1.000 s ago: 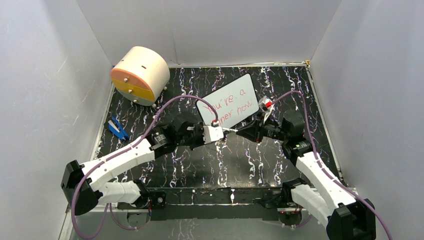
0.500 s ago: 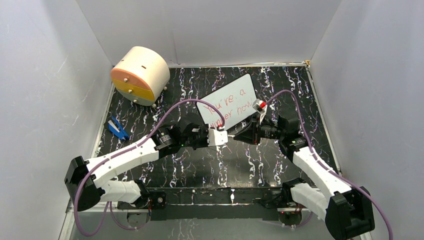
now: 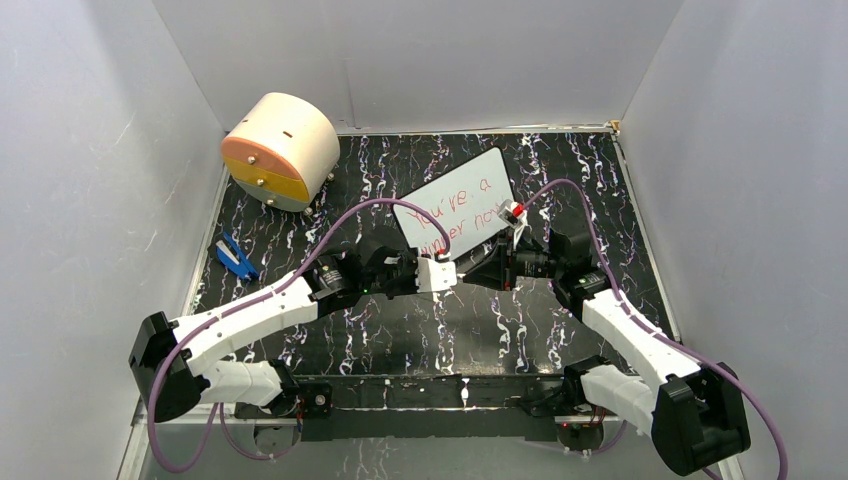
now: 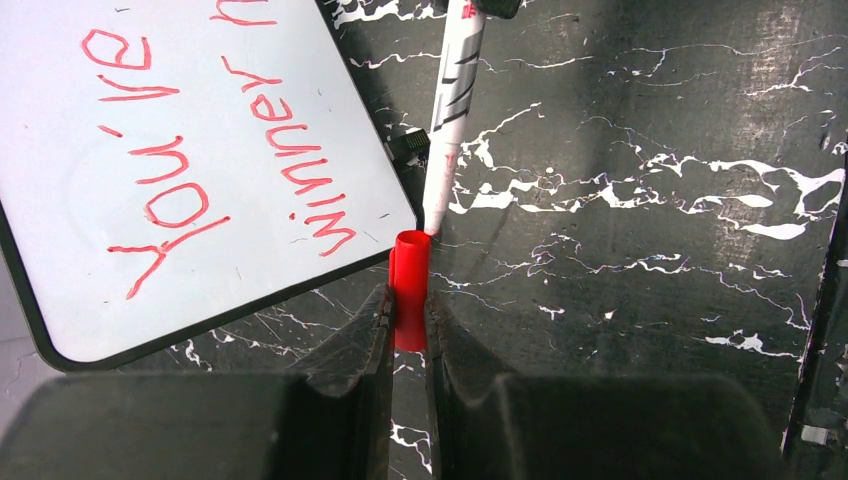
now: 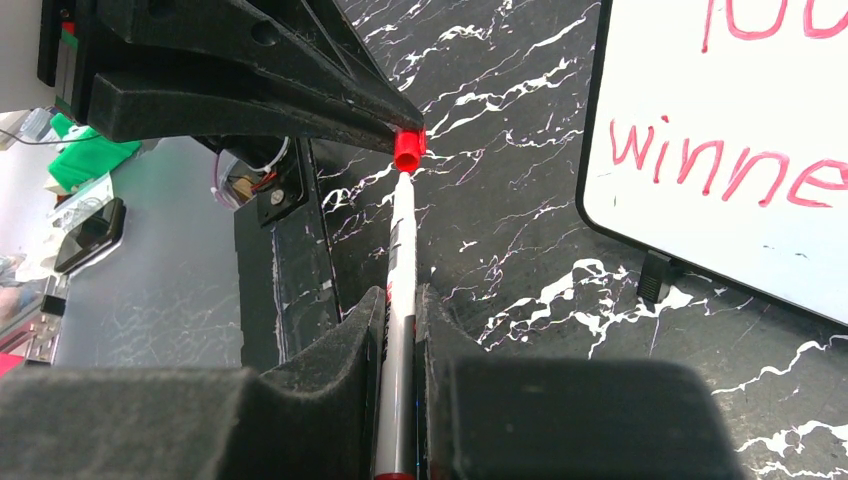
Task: Write a sentence on the whiteboard
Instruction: Close the whiteboard marker at the center of the board.
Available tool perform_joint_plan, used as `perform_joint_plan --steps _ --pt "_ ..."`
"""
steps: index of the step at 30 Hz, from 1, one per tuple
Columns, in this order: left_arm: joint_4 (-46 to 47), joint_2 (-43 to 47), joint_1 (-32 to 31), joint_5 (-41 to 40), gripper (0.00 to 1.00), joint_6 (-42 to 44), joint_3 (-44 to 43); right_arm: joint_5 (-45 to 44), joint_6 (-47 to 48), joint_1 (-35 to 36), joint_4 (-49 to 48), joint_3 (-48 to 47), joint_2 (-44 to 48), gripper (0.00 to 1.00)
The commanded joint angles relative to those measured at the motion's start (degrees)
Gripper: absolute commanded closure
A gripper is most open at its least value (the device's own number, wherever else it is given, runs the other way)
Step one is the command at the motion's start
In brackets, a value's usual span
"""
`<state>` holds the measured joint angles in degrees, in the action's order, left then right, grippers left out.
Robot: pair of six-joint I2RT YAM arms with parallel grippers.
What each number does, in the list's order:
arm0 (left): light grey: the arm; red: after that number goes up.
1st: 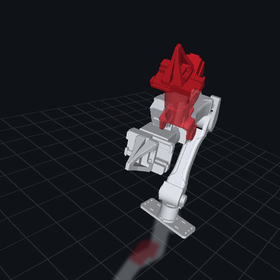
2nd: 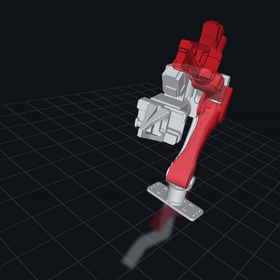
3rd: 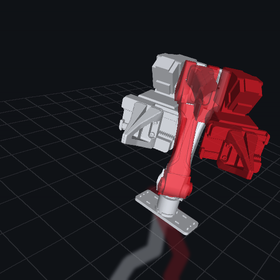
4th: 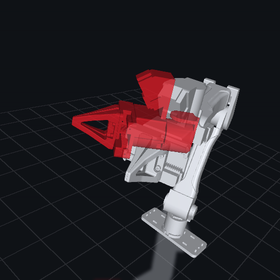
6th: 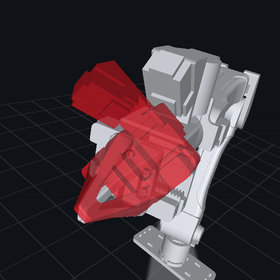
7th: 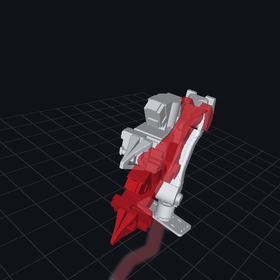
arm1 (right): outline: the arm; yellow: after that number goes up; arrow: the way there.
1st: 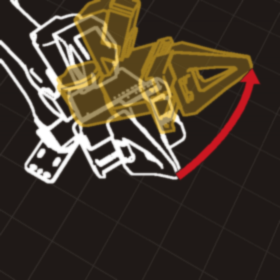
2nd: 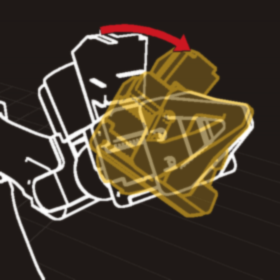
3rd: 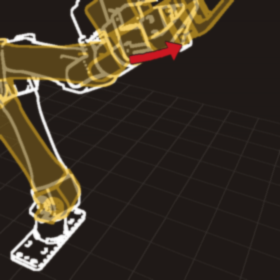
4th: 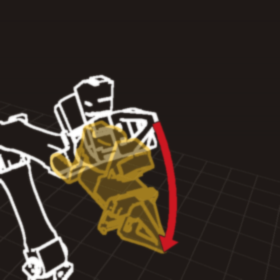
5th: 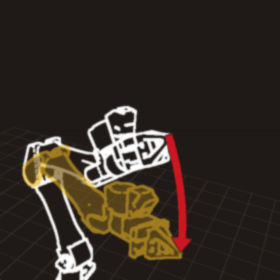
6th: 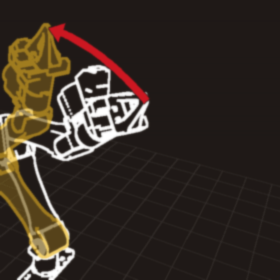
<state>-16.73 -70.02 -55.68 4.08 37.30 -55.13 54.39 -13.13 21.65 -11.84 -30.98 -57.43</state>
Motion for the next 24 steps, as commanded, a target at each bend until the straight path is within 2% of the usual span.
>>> perform_joint_plan --steps 1,24 --pt "0.2 0.2 -0.4 0.3 1.0 0.6 -1.4 0.0 0.9 0.3 -1.3 -2.8 0.4 1.0" --pt "-0.6 -1.6 -0.5 -0.8 1.0 0.6 -1.5 -2.0 1.3 0.3 0.0 -2.9 0.9 1.0"
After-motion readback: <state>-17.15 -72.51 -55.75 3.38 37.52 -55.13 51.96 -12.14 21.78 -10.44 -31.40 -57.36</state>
